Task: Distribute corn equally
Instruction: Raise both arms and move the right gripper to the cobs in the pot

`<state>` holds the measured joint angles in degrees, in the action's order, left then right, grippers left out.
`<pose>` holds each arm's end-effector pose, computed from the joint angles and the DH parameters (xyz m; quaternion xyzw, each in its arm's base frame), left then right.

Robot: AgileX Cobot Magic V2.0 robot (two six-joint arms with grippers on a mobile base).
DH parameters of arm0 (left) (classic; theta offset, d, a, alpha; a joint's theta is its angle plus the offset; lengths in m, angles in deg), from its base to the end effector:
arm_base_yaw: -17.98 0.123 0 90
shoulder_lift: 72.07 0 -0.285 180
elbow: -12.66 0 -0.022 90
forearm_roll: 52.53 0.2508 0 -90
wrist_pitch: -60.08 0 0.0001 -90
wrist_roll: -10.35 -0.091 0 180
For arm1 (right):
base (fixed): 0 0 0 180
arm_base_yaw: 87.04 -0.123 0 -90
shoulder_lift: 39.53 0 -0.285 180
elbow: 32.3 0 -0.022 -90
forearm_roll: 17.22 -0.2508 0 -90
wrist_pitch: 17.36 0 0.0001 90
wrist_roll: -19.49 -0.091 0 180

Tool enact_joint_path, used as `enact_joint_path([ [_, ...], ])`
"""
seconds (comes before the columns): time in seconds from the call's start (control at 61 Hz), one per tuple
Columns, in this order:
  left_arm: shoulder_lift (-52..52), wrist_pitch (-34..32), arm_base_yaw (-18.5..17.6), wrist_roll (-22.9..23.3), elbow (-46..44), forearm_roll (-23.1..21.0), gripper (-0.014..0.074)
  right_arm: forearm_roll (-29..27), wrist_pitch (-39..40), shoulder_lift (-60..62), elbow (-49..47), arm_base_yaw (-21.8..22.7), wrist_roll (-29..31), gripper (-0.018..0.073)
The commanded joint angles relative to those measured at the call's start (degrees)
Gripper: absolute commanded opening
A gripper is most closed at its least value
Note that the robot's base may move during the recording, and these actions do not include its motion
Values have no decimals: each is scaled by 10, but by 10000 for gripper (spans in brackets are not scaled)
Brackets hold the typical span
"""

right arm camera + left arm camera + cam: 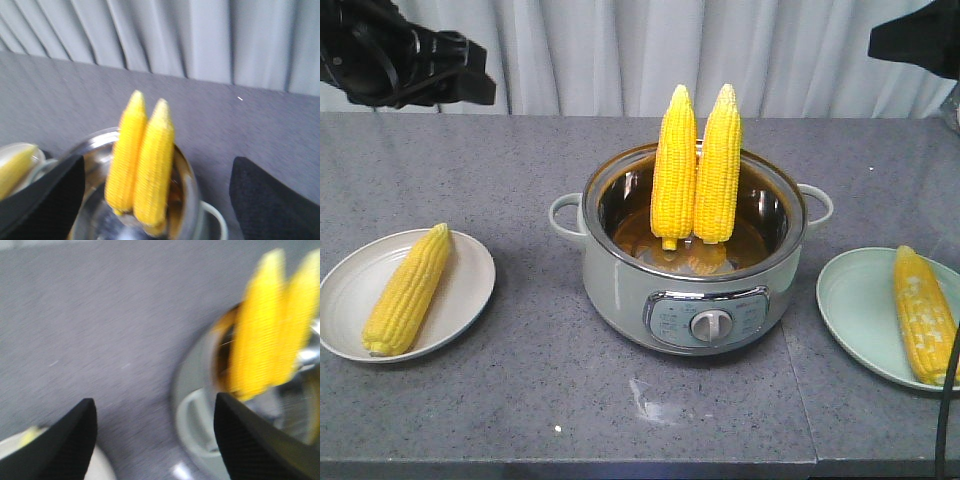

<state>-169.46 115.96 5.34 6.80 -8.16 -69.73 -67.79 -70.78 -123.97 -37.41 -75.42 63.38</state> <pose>0.3286 -0.0965 0.4271 0.1008 0.8996 -0.1782 0.3857 0.2823 -0.0004 0.4391 -0.1382 0.8224 0.1996 0.5145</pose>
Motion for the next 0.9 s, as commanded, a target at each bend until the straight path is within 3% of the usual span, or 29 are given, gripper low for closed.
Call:
enact_joint_path([
  [0.0,19,-70,-1,-55,-17,-114,482,-89,27,1,-17,2,29,567],
  [0.066,10,-86,-1,-87,-17,-164,482,-109,28,-17,-17,-10,46,567],
  [0.18,-3,-103,-1,-120,-17,-199,482,-118,71,-55,-17,-59,83,567],
  [0.475,-26,-95,-1,-120,-17,-186,482,-82,231,-158,-17,-158,111,567],
  [0.885,-31,-98,-1,-120,-17,-187,482,-84,268,-212,-18,-169,123,567],
])
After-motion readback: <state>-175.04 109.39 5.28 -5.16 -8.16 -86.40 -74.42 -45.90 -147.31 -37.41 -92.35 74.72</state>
